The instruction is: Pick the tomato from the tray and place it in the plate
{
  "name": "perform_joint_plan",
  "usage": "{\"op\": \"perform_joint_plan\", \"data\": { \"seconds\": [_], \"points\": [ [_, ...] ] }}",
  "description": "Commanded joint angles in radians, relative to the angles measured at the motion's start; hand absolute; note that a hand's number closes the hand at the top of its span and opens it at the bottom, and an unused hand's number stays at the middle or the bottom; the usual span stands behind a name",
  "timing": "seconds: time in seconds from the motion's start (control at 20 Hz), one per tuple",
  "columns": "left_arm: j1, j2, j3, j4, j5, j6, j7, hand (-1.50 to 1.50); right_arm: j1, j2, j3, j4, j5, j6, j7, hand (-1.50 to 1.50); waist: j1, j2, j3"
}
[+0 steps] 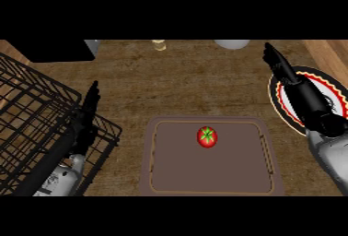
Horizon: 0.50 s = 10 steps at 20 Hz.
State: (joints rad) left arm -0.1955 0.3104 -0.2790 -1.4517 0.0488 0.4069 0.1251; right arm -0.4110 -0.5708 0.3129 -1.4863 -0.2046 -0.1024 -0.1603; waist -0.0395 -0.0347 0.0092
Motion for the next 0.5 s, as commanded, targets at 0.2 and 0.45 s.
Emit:
{"op": "perform_joint_plan", "data": {
  "seconds": [0.2, 0.45],
  "points": [
    [0.039, -0.017, -0.137, 0.080, 0.199, 0.102, -0.007, 0.00, -0.119, 0.057, -0.089, 0.090, -0.174, 0.127, 0.022, 1.50, 0.076, 0.056, -0.007],
    [0.036, -0.052, -0.157, 0.078, 0.247, 0.075, 0.011, 0.00, -0.088, -0.014, -0.132, 0.211, -0.006, -0.054, 0.024, -1.50, 0.068, 0.064, -0.006]
  ]
}}
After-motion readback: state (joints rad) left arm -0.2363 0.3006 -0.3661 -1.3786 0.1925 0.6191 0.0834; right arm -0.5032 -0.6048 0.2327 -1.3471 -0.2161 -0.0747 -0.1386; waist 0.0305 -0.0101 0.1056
